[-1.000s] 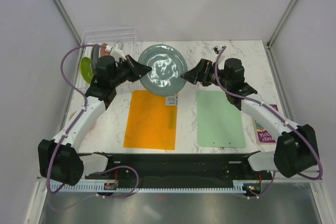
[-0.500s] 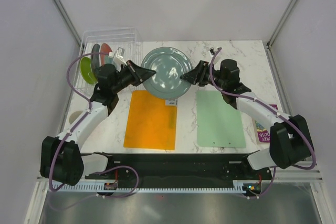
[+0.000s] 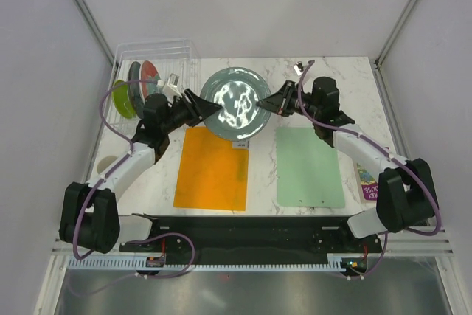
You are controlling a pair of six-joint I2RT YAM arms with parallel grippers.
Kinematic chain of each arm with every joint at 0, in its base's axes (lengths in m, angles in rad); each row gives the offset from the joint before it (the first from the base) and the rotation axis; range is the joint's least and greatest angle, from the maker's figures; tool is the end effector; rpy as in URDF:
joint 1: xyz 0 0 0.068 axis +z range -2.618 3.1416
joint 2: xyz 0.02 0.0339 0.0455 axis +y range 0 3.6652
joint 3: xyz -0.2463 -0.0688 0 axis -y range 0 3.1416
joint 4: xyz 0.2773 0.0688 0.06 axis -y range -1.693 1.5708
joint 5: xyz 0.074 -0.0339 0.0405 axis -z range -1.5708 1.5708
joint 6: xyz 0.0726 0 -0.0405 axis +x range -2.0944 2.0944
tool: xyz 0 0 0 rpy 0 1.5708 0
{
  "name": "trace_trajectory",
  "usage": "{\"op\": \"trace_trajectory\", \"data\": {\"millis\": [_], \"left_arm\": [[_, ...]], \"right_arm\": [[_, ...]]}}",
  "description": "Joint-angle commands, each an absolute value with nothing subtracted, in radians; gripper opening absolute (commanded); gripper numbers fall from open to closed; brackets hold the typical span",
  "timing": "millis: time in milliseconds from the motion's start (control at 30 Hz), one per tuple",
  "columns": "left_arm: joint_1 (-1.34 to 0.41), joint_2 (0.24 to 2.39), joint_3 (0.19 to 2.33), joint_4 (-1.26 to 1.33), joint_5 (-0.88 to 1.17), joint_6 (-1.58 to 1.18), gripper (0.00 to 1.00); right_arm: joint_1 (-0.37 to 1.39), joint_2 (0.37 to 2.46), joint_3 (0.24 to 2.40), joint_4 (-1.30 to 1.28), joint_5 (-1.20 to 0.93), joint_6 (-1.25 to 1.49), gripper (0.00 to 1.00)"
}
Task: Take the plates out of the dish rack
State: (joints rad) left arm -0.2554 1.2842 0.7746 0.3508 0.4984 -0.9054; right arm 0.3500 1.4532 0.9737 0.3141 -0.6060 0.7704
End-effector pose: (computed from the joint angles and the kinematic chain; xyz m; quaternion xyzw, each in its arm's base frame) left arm 0.3374 -0.1240 0.2451 -0.0838 0.7499 -0.5017 0.4229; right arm 0.3584 0.1749 0.2614 -0.0366 0.7525 0.5207 0.4016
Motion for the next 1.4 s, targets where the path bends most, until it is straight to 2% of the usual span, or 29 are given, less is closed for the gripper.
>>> {"op": "trace_trajectory", "data": {"millis": [0,67,100,133,400,433,467,600,767,967,1133,1167,1200,1233,1300,1367], "left_arm": [[-0.265,1.273,0.88,0.2,0.375,-0.709,0.56],[-0.265,1.269,0.925,0.1,0.324,-0.617,0.58],[-0.267,1.261,0.94,0.075,0.283,-0.588,0.64],[-0.265,1.261,0.971,0.031,0.263,-0.545,0.78],[-0.267,1.23,1.101,-0.104,0.068,-0.361,0.8],[-0.267,1.224,1.104,-0.106,0.042,-0.321,0.92],[-0.267,1.223,1.109,-0.112,0.002,-0.298,0.98],[-0.264,1.233,1.147,-0.136,-0.119,-0.204,1.0],[-0.265,1.25,1.166,-0.167,-0.211,-0.132,1.0],[-0.264,1.256,1.144,-0.167,-0.293,-0.107,1.0],[-0.264,1.264,1.138,-0.176,-0.316,-0.109,1.0],[-0.262,1.262,1.138,-0.176,-0.318,-0.109,1.0],[-0.262,1.264,1.137,-0.176,-0.321,-0.109,1.0],[-0.261,1.264,1.137,-0.176,-0.325,-0.109,1.0],[-0.256,1.267,1.14,-0.181,-0.33,-0.106,1.0],[-0.255,1.27,1.143,-0.19,-0.347,-0.101,1.0]], "right_arm": [[0.243,1.506,1.097,0.282,-0.489,0.698,0.0],[0.193,1.564,1.167,0.253,-0.499,0.703,0.0],[0.184,1.587,1.193,0.242,-0.499,0.7,0.0],[0.167,1.644,1.254,0.227,-0.499,0.695,0.0],[0.112,2.05,1.627,0.127,-0.546,0.709,0.0],[0.106,2.087,1.662,0.123,-0.561,0.713,0.0],[0.103,2.12,1.696,0.12,-0.564,0.721,0.0],[0.1,2.282,1.848,0.114,-0.575,0.753,0.0],[0.1,2.352,1.873,0.115,-0.574,0.775,0.0],[0.104,2.346,1.784,0.115,-0.571,0.779,0.0],[0.123,2.269,1.622,0.097,-0.54,0.75,0.01],[0.123,2.257,1.588,0.094,-0.529,0.739,0.04],[0.123,2.253,1.577,0.091,-0.522,0.733,0.16],[0.123,2.25,1.571,0.089,-0.52,0.73,0.22],[0.123,2.252,1.568,0.054,-0.517,0.721,0.27],[0.123,2.24,1.556,0.034,-0.496,0.716,0.44]]}}
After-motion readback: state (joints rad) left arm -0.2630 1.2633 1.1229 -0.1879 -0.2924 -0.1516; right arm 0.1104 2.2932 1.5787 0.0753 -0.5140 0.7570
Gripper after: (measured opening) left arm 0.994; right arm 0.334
